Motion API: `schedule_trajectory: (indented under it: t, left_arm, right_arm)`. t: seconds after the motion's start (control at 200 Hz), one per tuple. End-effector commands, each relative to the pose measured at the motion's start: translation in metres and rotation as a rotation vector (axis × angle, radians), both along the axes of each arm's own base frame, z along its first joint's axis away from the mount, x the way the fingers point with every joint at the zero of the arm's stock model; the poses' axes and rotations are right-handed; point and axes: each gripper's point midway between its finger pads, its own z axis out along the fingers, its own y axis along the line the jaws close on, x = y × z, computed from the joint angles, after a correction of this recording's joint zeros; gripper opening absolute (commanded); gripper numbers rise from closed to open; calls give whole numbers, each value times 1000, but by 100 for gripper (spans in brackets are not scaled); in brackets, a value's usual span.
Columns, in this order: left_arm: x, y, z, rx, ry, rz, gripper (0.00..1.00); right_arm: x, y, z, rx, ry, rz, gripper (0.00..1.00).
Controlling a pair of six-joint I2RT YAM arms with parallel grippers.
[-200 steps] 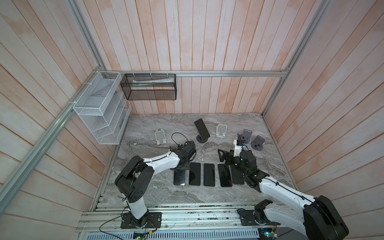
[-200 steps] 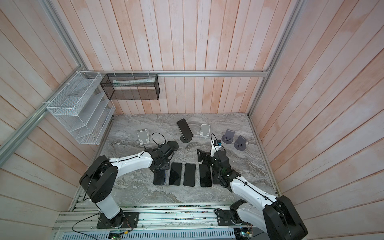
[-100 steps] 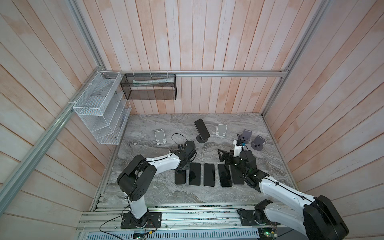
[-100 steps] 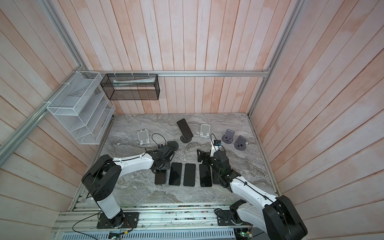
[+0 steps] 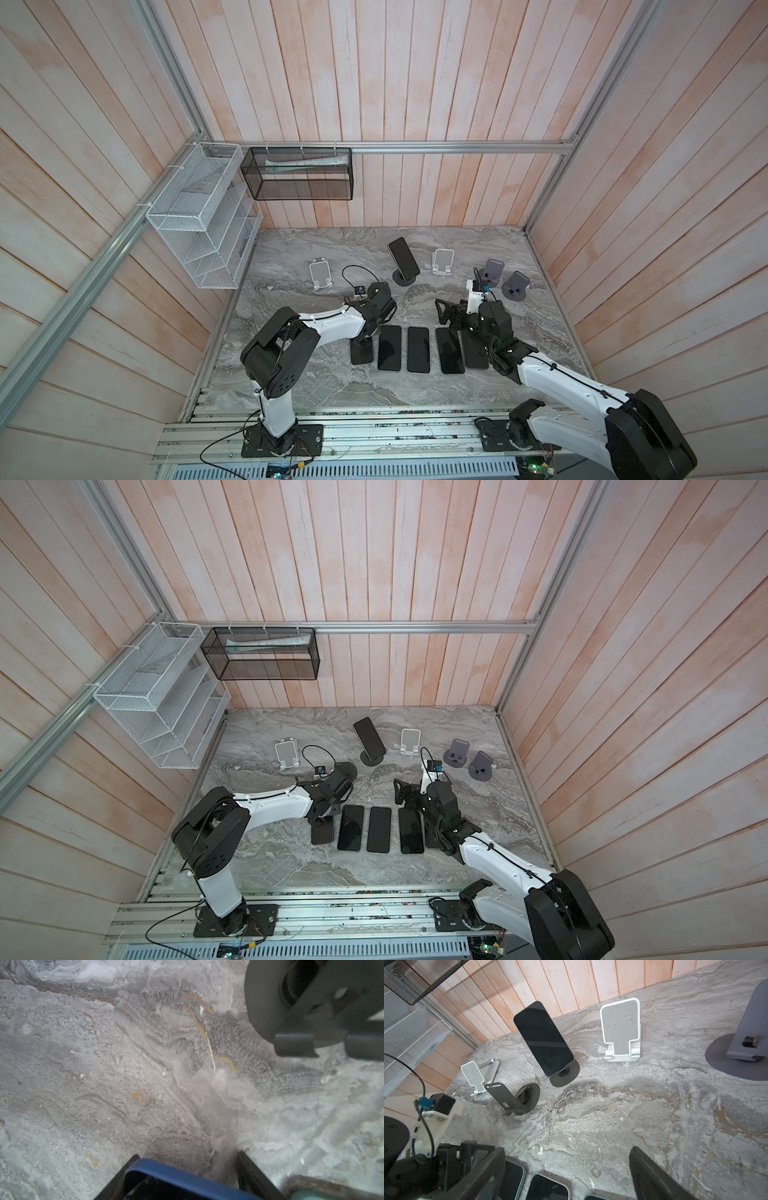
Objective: Remove the phone from the phone stand
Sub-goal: 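Lower the blue-framed phone flat beside the row of phones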
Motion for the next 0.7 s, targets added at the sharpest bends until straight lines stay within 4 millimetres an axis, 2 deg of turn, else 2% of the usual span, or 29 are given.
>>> schedule_trajectory:
  t: [0.0, 0.3, 0.695]
  left_arm:
    - [-29, 25, -29, 137, 138, -4, 72]
    - [-35, 25, -30, 214, 135, -22, 76]
    - [-39, 18, -27, 228, 115, -25, 77]
  right_arm:
    - [4, 3, 7, -3, -15, 4, 94]
    - [3, 4, 7, -3, -15, 7, 94]
    - [0, 4, 14, 22, -35, 8, 94]
